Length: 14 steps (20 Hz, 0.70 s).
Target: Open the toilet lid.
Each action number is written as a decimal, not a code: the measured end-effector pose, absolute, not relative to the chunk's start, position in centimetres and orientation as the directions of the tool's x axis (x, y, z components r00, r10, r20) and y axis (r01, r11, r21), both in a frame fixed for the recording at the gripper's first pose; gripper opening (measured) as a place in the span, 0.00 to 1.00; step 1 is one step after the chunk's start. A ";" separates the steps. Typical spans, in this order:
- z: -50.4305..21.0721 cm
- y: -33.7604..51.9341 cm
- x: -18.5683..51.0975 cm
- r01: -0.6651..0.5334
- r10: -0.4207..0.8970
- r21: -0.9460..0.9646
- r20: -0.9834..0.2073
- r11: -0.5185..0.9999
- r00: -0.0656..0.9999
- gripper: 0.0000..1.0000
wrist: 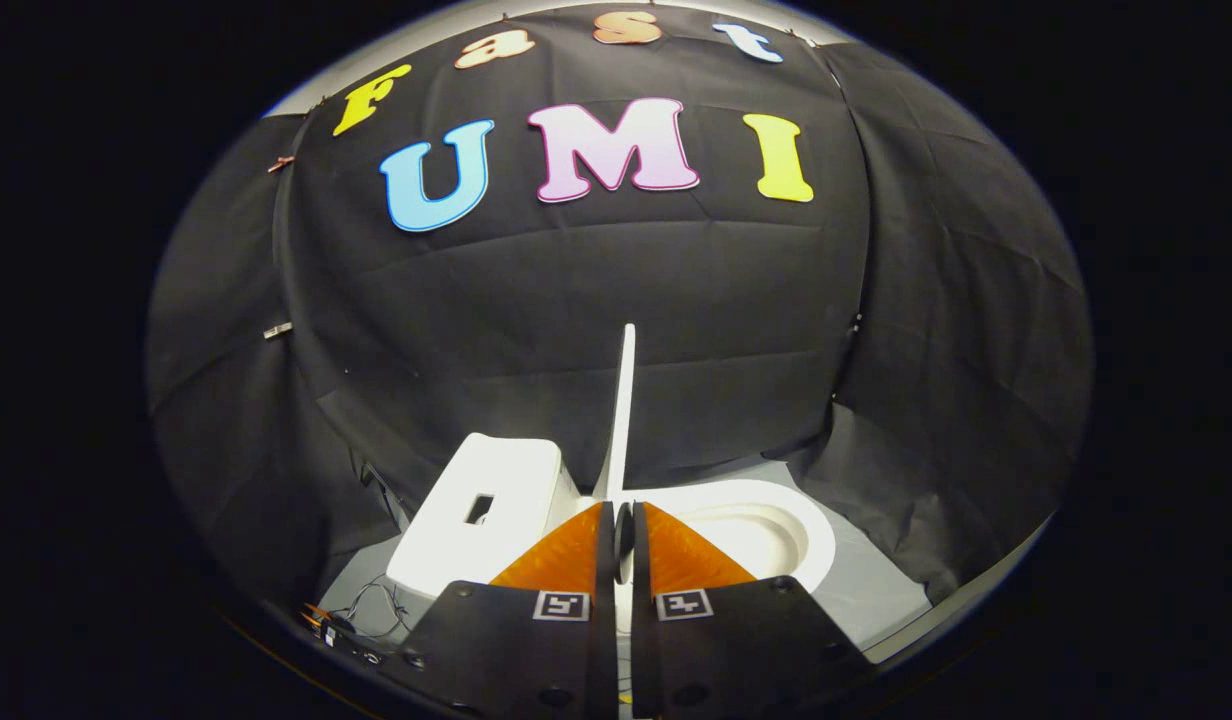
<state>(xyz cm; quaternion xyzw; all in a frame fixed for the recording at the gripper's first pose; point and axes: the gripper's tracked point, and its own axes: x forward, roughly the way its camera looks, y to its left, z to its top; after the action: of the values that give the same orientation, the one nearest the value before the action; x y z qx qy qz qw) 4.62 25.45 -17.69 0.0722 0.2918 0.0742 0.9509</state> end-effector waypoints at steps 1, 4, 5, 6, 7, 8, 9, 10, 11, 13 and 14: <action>-17.5 26.5 4.4 -0.111 0.193 0.180 -0.540 0.977 0.820 0.10; -17.0 29.1 4.0 -0.144 0.210 0.164 -0.525 0.976 0.825 0.10; -16.9 29.9 3.8 -0.153 0.213 0.156 -0.522 0.976 0.826 0.10; -16.8 30.7 3.5 -0.163 0.217 0.147 -0.519 0.976 0.827 0.10; -16.7 31.6 3.6 -0.174 0.222 0.141 -0.517 0.975 0.827 0.10; -16.6 32.4 3.3 -0.186 0.231 0.138 -0.517 0.973 0.824 0.10; -16.6 33.2 3.1 -0.198 0.240 0.136 -0.516 0.971 0.822 0.10; -16.6 34.1 3.0 -0.211 0.249 0.133 -0.516 0.968 0.819 0.10; -16.6 35.0 2.8 -0.222 0.256 0.128 -0.515 0.967 0.818 0.10; -16.6 36.3 2.4 -0.238 0.265 0.120 -0.513 0.964 0.816 0.10; -16.6 37.1 2.2 -0.248 0.271 0.115 -0.514 0.962 0.814 0.10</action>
<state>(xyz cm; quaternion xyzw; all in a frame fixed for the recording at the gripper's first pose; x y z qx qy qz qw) 2.23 37.05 -16.61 0.0212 0.2730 0.1364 0.9521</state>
